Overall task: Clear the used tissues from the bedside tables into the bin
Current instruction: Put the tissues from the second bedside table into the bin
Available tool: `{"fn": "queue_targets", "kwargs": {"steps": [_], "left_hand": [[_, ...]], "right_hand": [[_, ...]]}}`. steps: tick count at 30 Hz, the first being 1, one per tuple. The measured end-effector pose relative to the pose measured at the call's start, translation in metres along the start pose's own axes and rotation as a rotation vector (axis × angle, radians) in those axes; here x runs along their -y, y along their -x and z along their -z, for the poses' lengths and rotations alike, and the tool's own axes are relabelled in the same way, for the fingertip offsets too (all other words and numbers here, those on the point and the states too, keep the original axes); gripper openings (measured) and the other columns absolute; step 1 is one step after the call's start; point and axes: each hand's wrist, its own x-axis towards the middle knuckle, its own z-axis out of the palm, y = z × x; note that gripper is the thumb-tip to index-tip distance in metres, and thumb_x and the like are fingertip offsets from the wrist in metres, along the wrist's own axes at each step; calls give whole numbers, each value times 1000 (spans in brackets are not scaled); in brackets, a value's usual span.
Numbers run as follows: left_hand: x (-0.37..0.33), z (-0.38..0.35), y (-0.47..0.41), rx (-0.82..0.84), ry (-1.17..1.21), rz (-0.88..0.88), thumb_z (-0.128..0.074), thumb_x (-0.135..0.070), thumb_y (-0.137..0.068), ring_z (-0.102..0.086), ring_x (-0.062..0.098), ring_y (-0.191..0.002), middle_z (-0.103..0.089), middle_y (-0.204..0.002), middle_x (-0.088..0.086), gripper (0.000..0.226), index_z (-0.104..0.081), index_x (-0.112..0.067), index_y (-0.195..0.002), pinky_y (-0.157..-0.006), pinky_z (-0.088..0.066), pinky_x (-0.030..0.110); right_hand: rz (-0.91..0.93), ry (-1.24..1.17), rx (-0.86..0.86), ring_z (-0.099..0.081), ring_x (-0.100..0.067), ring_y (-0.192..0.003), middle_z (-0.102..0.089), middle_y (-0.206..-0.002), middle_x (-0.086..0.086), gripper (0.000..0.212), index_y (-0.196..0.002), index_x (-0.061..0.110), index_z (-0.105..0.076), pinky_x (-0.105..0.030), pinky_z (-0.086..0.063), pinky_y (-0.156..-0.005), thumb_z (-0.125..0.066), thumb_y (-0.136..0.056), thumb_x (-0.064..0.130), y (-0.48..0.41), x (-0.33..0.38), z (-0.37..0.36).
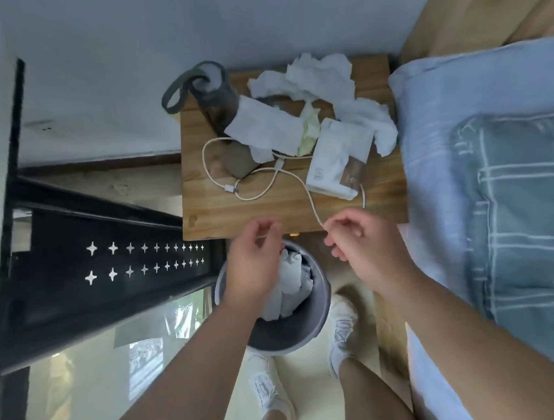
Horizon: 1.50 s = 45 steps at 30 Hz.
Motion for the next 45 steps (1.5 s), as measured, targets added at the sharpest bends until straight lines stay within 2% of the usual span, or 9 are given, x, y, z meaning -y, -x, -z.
{"fn": "queue_targets", "kwargs": {"steps": [5, 9, 12, 16, 19, 23, 28, 36, 45], "left_hand": [[-67, -10, -46, 3, -112, -200, -66, -34, -101, -68, -8, -91, -71, -109, -27, 17, -69, -45, -114, -77, -58, 24], [-92, -16, -84, -57, -594, -518, -70, -31, -100, -66, -3, -98, -55, -147, -16, 53, -50, -40, -148, -81, -59, 28], [-100, -21, -106, -82, -981, -587, -72, -38, -97, -67, 22, -118, -34, -168, -4, 73, -33, -41, -159, -78, -64, 43], [-104, -30, -123, -20, -1190, -483, -73, -34, -97, -68, 30, -113, -15, -176, 1, 81, -25, -44, -162, -71, -62, 41], [-104, -28, -130, -45, -1061, -494, -68, -19, -98, -65, 32, -120, -38, -164, 2, 53, -55, -30, -148, -81, -61, 46], [-100, -21, -131, -66, -874, -536, -67, -6, -96, -68, 30, -103, -59, -138, 5, 31, -72, -15, -125, -80, -58, 45], [-97, -8, -121, -124, -646, -562, -71, -5, -97, -67, 19, -105, -68, -128, 3, 28, -72, -12, -124, -91, -59, 42], [-106, 10, -64, -151, -154, -452, -61, -25, -106, -69, 10, -80, -72, -93, -13, 28, -65, -52, -100, -67, -56, 21], [-34, 34, 24, -294, 7, -270, -62, -21, -105, -65, -5, -69, -71, -82, -20, 32, -62, -49, -89, -60, -49, 6]], "right_hand": [[116, -115, -119, -72, -10, -68, -76, -77, 9, 11, -82, 35, -74, -33, -60, -68, -64, -80, 36, -50, 51, 37], [214, 44, -220, -67, 1, -89, -73, -93, 17, 13, -97, 36, -72, -10, -50, -69, -67, -90, 26, -97, 66, 44], [303, 295, -182, -57, -4, -115, -68, -128, 9, 38, -130, 29, -66, -23, -47, -91, -70, -92, 29, -125, 74, 40], [367, 623, 13, -45, -30, -141, -47, -158, -2, 78, -155, 26, -42, -50, -37, -117, -78, -87, 32, -152, 82, 25], [309, 821, 112, -39, -33, -147, -34, -166, -3, 82, -158, 33, -34, -63, -25, -120, -76, -87, 39, -168, 81, 13], [360, 797, 22, -57, -27, -126, -63, -136, -1, 44, -134, 25, -63, -55, -26, -120, -71, -91, 24, -177, 70, 5], [426, 589, -144, -60, -25, -111, -72, -121, -3, 29, -123, 16, -71, -43, -43, -105, -70, -94, 16, -168, 71, 5], [472, 339, -196, -58, -3, -97, -66, -118, 14, 25, -118, 24, -70, -6, -39, -76, -72, -93, 26, -113, 84, 23], [368, -68, -75, -72, -5, -106, -71, -123, 18, 28, -114, 31, -69, -20, -60, -85, -72, -88, 39, 0, 35, 1]]}}
